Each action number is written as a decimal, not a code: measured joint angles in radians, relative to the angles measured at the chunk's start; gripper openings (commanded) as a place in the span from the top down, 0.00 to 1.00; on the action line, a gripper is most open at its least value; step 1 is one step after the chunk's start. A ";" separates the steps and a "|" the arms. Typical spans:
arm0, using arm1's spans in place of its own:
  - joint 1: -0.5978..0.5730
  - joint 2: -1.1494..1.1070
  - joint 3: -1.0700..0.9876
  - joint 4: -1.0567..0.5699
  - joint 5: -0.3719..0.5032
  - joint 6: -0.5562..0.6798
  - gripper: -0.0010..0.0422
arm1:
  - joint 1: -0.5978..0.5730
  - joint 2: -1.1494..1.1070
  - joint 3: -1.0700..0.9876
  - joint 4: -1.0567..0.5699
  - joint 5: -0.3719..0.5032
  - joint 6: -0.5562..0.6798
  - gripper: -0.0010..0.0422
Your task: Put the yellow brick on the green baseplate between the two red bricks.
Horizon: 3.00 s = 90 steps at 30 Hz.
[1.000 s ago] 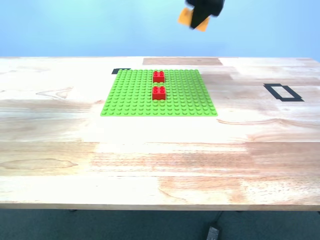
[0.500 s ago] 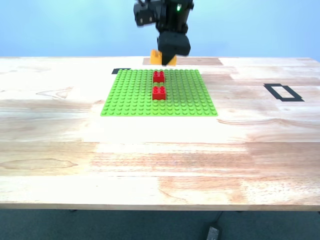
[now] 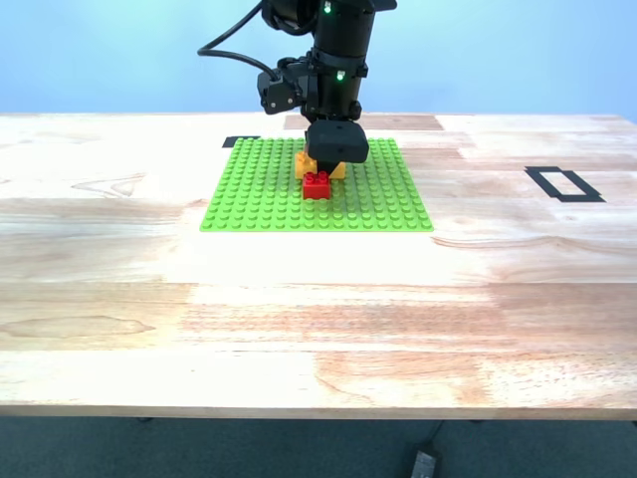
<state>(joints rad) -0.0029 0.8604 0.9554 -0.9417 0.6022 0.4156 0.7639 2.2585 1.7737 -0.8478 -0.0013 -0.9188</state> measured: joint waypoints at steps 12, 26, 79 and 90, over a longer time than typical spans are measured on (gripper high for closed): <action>0.000 0.000 0.000 0.000 0.000 0.000 0.98 | -0.002 0.017 -0.016 0.032 -0.025 0.034 0.92; 0.000 0.000 0.000 -0.002 0.000 0.001 0.98 | -0.001 0.010 -0.024 0.028 -0.043 0.051 0.55; 0.000 0.000 0.000 -0.016 0.000 0.003 0.98 | 0.000 -0.018 -0.037 0.056 -0.045 0.137 0.98; 0.000 -0.005 0.000 -0.018 0.000 0.003 0.98 | 0.000 -0.023 -0.055 0.097 -0.060 0.137 0.98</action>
<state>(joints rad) -0.0029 0.8558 0.9550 -0.9596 0.6018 0.4187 0.7639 2.2360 1.7191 -0.7506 -0.0612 -0.7815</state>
